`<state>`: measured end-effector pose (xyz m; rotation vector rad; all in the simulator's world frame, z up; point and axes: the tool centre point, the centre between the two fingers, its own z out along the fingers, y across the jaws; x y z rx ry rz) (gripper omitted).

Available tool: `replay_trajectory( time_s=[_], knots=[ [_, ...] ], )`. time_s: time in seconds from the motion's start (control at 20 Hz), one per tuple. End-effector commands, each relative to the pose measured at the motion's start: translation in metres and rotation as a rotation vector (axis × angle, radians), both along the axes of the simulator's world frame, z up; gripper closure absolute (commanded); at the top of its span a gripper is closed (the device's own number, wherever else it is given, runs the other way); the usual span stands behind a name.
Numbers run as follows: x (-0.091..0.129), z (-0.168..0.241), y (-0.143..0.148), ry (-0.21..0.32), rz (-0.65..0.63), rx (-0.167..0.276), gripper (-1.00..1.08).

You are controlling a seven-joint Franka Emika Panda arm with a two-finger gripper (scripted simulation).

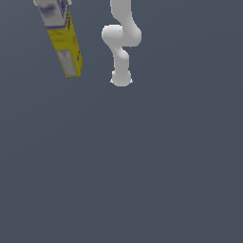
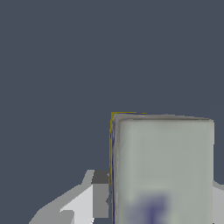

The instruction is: Pick up the object and move it to a goal position.

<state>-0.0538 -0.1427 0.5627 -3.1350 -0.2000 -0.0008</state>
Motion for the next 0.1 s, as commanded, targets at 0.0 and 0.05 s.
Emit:
replay_trajectory(
  time_s=[0.0, 0.05],
  knots=[
    [0.0000, 0.0016, -0.0004, 0.000, 0.000, 0.000, 1.08],
    [0.0000, 0.0016, -0.0004, 0.000, 0.000, 0.000, 1.08]
  ],
)
